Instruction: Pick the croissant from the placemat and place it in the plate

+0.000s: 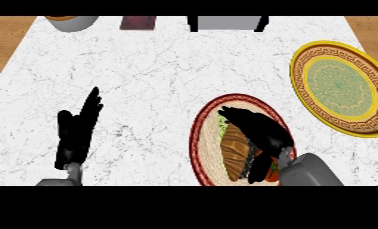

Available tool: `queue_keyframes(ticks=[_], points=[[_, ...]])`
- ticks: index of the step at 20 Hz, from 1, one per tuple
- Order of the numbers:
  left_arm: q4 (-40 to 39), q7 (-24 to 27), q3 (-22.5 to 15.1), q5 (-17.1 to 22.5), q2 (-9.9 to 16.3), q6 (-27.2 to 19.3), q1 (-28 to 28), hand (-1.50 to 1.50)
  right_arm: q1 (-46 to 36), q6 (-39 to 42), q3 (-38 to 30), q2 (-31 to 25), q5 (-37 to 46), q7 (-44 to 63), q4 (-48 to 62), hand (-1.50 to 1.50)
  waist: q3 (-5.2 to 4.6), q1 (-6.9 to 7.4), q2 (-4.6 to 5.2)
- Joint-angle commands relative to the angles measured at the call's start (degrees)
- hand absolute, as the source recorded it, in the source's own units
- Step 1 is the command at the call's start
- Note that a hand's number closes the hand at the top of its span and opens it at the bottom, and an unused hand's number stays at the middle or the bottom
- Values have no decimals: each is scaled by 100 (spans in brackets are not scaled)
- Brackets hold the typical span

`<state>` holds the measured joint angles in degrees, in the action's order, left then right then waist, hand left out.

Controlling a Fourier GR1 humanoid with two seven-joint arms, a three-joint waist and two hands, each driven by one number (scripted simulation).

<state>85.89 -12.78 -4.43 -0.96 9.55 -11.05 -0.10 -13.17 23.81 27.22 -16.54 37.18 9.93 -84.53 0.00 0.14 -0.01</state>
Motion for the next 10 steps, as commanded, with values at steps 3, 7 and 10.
queue_keyframes(ticks=[3,7,10], points=[[324,-671,210,63,98,229,-308,0,-87,342,-282,231,203,-56,-14,150,0,-5,-4],[40,-253,253,-42,-49,182,-167,0,43,-425,-73,273,866,-817,287,150,1,-2,0],[-603,-29,319,-191,-164,122,-581,0,-95,-670,-90,380,1186,-1115,710,150,0,-12,5]])
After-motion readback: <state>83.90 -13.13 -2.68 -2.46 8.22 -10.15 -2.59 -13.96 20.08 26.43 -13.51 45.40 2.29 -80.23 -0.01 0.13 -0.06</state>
